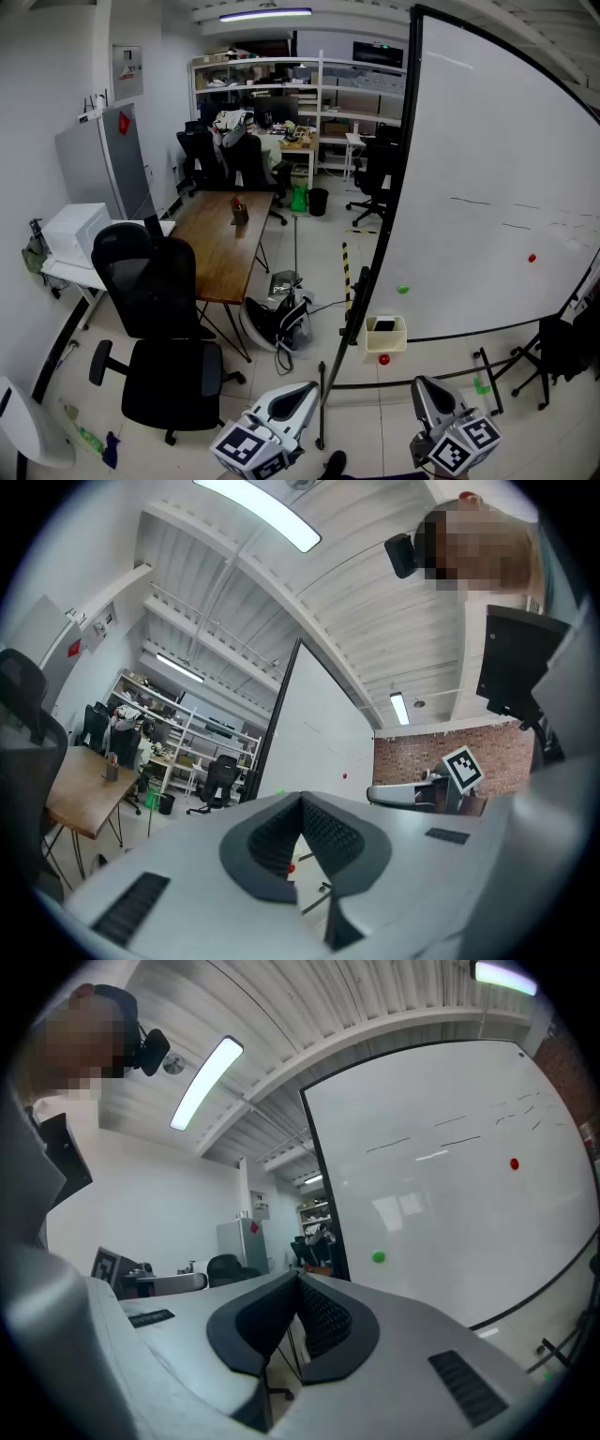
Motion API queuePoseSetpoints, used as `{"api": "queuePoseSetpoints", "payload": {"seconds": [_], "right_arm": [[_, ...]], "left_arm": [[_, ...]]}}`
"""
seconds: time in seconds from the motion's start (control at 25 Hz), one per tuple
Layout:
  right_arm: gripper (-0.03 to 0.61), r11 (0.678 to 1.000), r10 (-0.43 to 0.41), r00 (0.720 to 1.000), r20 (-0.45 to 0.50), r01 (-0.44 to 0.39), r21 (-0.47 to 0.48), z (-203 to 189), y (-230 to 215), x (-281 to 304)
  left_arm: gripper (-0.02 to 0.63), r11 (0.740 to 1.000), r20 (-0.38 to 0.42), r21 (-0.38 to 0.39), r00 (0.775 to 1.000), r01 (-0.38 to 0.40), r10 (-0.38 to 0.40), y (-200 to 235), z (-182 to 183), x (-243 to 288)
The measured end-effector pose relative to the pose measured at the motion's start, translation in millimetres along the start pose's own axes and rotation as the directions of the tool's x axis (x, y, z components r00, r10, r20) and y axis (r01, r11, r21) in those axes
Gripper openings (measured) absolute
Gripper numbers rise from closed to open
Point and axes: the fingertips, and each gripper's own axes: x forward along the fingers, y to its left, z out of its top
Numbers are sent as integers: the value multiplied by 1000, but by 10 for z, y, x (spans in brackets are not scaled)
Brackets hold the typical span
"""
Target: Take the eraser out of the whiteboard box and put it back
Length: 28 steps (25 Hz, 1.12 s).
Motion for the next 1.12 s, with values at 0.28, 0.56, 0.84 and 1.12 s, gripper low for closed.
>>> {"api": "queuePoseSetpoints", "payload": {"seconds": [0.28, 0.56, 0.84, 1.12], "right_arm": [[28, 1000, 24, 1000, 4, -24, 2, 103, -789, 744], [80, 997, 74, 997, -34, -74, 8, 114, -1761, 1653], [118, 1000, 8, 997, -72, -6, 25, -12, -2139, 2494], [193, 990, -132, 985, -106, 136, 27, -234, -2211, 3046]], "left_arm": [[26, 1000, -18, 16, 999, -26, 27, 424, -29, 863], [26, 995, -29, 17, 994, -101, 102, 1026, -144, 1921], [26, 997, -42, 19, 997, -71, 72, 1806, -94, 2462], [26, 1000, -61, -28, 998, 3, -4, 2523, -80, 2712]]}}
